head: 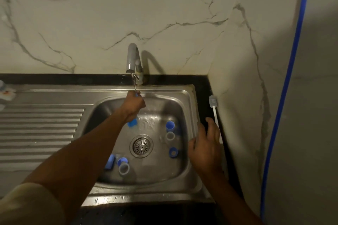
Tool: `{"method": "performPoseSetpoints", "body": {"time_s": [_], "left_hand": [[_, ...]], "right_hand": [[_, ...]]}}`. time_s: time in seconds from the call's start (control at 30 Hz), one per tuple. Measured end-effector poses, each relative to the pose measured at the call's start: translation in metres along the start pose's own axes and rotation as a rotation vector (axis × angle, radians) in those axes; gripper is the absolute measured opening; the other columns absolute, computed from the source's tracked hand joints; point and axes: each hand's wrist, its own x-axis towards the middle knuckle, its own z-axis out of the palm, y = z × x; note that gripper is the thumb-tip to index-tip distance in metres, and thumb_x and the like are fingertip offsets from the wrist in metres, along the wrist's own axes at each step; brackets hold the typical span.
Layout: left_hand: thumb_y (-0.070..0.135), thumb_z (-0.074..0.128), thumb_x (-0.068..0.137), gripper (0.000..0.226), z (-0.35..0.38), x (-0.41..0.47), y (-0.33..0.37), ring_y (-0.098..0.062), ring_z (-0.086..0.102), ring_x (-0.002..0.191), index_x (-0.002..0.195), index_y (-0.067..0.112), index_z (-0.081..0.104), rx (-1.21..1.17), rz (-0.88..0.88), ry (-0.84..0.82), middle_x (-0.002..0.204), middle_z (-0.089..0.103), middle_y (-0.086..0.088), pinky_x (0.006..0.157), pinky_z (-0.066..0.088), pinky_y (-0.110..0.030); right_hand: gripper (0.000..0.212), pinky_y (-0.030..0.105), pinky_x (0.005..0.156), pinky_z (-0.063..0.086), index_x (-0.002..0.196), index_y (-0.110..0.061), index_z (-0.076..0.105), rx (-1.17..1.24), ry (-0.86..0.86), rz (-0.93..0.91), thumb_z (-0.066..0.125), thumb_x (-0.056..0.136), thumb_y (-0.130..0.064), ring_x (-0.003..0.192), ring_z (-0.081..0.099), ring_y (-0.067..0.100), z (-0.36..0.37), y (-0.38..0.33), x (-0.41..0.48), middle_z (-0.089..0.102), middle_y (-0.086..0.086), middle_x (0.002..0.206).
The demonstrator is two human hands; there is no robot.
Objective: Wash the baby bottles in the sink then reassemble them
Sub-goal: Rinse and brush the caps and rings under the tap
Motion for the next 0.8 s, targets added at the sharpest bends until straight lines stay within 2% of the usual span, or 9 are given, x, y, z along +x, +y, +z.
{"method": "performPoseSetpoints", "body": {"time_s": [0.1, 0.17, 0.23, 0.3, 0.4, 0.47, 0.5, 0.6, 0.8], "left_hand": [[0.0, 0.062, 0.094, 0.055, -0.002, -0.007, 0.004, -0.026, 0.063, 0.095, 0.142, 0.008, 0.038, 0.209, 0.128, -0.005, 0.122, 0.053, -0.015, 0.068, 0.057, -0.031], [0.015, 0.074, 0.089, 0.056, -0.005, -0.01, 0.003, -0.02, 0.067, 0.092, 0.137, 0.007, 0.047, 0.164, 0.169, 0.056, 0.12, 0.06, -0.014, 0.058, 0.056, -0.018], [0.026, 0.08, 0.084, 0.051, -0.003, -0.016, 0.002, -0.011, 0.064, 0.083, 0.125, 0.009, 0.056, 0.334, 0.204, 0.071, 0.108, 0.063, -0.005, 0.054, 0.048, -0.01], [0.03, 0.08, 0.083, 0.043, -0.001, -0.027, -0.003, -0.01, 0.063, 0.083, 0.114, 0.011, 0.058, 0.438, 0.277, 0.128, 0.098, 0.062, 0.0, 0.057, 0.044, -0.01], [0.029, 0.068, 0.094, 0.038, -0.001, -0.049, -0.008, -0.007, 0.06, 0.086, 0.122, 0.01, 0.05, 0.27, 0.606, 0.397, 0.104, 0.057, 0.0, 0.069, 0.044, -0.007], [0.023, 0.061, 0.099, 0.035, -0.003, -0.053, -0.028, -0.006, 0.057, 0.092, 0.128, 0.013, 0.045, 0.373, 0.691, 0.357, 0.113, 0.052, 0.0, 0.078, 0.047, -0.013], [0.02, 0.06, 0.098, 0.034, -0.008, -0.049, -0.044, -0.008, 0.057, 0.097, 0.128, 0.011, 0.047, 0.515, 0.614, 0.258, 0.117, 0.054, -0.002, 0.083, 0.049, -0.017], [0.018, 0.062, 0.092, 0.028, -0.023, -0.045, -0.092, -0.023, 0.064, 0.107, 0.117, 0.005, 0.059, 0.989, 0.038, -0.048, 0.12, 0.065, -0.012, 0.085, 0.05, -0.027], [0.051, 0.071, 0.073, 0.055, -0.065, -0.055, -0.106, -0.034, 0.07, 0.092, 0.105, 0.011, 0.051, 0.283, -0.053, 0.154, 0.102, 0.069, -0.015, 0.08, 0.059, -0.043]], "right_hand": [[0.048, 0.046, 0.107, 0.044, 0.133, -0.015, 0.053, 0.074, -0.077, -0.039, 0.058, 0.085, -0.017, 0.145, 0.022, 0.028, 0.007, -0.015, -0.003, 0.025, 0.008, 0.156], [0.048, 0.04, 0.113, 0.037, 0.138, -0.019, 0.05, 0.12, -0.119, -0.061, 0.056, 0.09, -0.021, 0.147, 0.017, 0.025, 0.01, -0.029, -0.006, 0.02, 0.004, 0.159], [0.047, 0.031, 0.11, 0.034, 0.139, -0.021, 0.049, 0.158, -0.142, -0.071, 0.056, 0.093, -0.024, 0.147, 0.018, 0.021, 0.009, -0.04, -0.007, 0.018, 0.001, 0.16], [0.045, 0.028, 0.105, 0.039, 0.138, -0.022, 0.05, 0.208, -0.143, -0.077, 0.057, 0.094, -0.024, 0.146, 0.023, 0.018, 0.01, -0.052, -0.006, 0.016, -0.003, 0.16], [0.046, 0.028, 0.103, 0.043, 0.138, -0.022, 0.052, 0.277, -0.156, -0.067, 0.06, 0.092, -0.022, 0.142, 0.03, 0.017, 0.017, -0.07, -0.004, 0.018, -0.004, 0.16], [0.045, 0.034, 0.104, 0.046, 0.133, -0.02, 0.055, 0.299, -0.167, -0.09, 0.062, 0.089, -0.02, 0.14, 0.036, 0.02, 0.029, -0.081, -0.004, 0.022, -0.001, 0.158], [0.044, 0.035, 0.106, 0.044, 0.131, -0.019, 0.056, 0.297, -0.193, -0.092, 0.062, 0.088, -0.02, 0.14, 0.037, 0.021, 0.036, -0.086, -0.006, 0.023, 0.0, 0.157], [0.041, 0.028, 0.109, 0.035, 0.132, -0.017, 0.055, 0.257, -0.321, -0.077, 0.06, 0.091, -0.018, 0.139, 0.036, 0.02, 0.053, -0.1, -0.016, 0.031, 0.001, 0.154], [0.033, 0.017, 0.086, 0.048, 0.118, -0.031, 0.057, 0.405, -0.437, -0.132, 0.064, 0.089, -0.016, 0.103, 0.061, 0.003, 0.091, -0.161, -0.019, 0.061, -0.012, 0.117]]}}
